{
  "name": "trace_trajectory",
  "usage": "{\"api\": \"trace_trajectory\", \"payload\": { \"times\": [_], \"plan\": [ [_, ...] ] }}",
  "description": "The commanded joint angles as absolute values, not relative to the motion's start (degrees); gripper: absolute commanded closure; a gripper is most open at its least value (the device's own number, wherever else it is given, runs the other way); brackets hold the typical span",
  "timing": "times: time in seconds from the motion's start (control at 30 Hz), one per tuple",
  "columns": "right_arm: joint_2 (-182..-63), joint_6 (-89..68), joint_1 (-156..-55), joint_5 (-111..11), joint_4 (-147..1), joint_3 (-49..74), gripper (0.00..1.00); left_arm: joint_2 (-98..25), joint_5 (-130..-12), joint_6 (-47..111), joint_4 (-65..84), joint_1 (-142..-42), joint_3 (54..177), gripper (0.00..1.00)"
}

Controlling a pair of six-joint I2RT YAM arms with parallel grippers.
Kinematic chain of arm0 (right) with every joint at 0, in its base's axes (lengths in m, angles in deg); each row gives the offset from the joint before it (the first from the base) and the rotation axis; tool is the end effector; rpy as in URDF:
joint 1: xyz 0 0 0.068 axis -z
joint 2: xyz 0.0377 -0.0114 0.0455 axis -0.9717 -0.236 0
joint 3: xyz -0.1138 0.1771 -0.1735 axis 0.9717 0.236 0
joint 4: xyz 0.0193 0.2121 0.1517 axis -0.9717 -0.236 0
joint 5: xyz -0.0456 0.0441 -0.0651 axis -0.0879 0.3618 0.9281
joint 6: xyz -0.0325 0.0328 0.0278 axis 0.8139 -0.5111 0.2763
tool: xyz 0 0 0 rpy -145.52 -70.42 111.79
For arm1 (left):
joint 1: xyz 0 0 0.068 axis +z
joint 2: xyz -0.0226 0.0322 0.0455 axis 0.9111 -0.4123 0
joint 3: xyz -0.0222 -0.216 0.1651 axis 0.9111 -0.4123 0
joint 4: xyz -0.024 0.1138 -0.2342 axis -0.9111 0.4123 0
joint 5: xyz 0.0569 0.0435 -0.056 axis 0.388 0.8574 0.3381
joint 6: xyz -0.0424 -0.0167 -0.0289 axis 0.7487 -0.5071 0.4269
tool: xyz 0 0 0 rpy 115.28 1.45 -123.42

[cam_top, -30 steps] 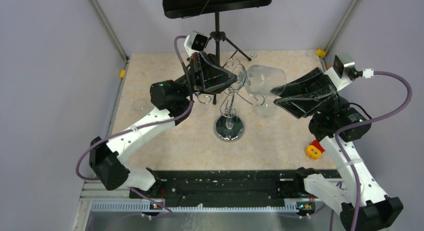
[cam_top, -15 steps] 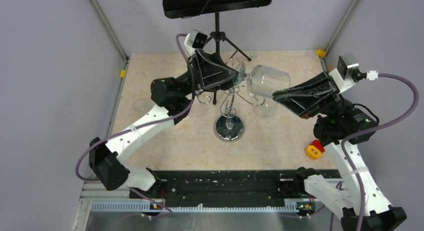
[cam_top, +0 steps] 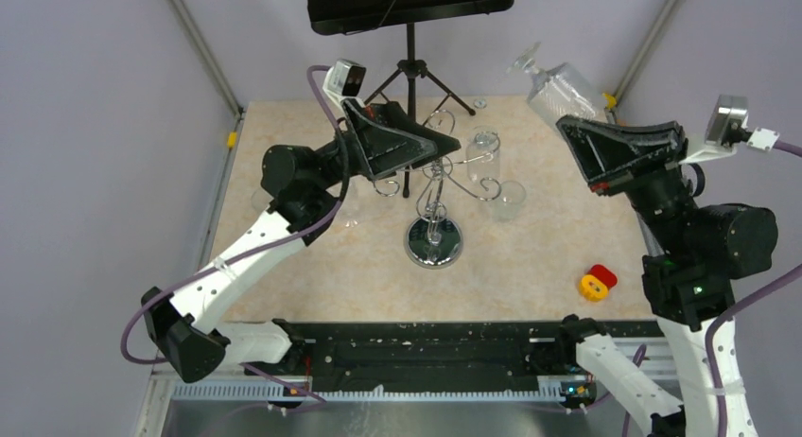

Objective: Take the wine glass off the wine glass rack

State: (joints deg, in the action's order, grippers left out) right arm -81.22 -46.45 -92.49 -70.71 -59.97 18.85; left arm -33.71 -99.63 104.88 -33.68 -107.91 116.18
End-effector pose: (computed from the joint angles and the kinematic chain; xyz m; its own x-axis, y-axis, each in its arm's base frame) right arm 0.0733 0.0390 0.5257 0.0714 0.6413 -0.7639 -0.8658 0.4202 0.2719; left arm 0.1753 -0.1881 0.5011 -0.7924 -0.3597 -0.4927 0.6099 -0.4507 -0.6518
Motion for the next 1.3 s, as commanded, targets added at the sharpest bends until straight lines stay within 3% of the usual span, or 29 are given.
{"api": "trace_trajectory", "payload": {
  "times": [0.0,0.2,0.43,0.63,0.8,1.27],
  "plan": [
    [-83.9,-34.3,-92.9,-48.1,-85.0,11.0,1.00,-31.7,-101.3,101.5,-32.2,-105.5,115.1,0.08],
    [-94.1,-28.2,-92.9,-31.1,-106.0,2.3,1.00,-31.2,-106.2,103.4,-34.4,-101.5,114.4,0.08],
    [-98.9,-24.0,-92.9,-24.6,-109.4,6.3,1.00,-26.4,-110.4,93.9,-28.0,-99.8,114.9,0.09],
    [-103.0,-23.4,-91.8,-24.8,-112.8,9.4,1.00,-19.5,-106.2,75.9,-8.9,-99.6,115.5,0.09],
    [-106.1,-24.2,-82.6,-38.8,-113.3,12.3,1.00,-13.1,-96.1,62.2,6.9,-99.6,115.9,0.07],
    [-118.3,-19.4,-82.5,-40.1,-114.7,20.6,1.00,-11.2,-90.0,53.2,15.3,-99.6,115.7,0.06]
  ]
}}
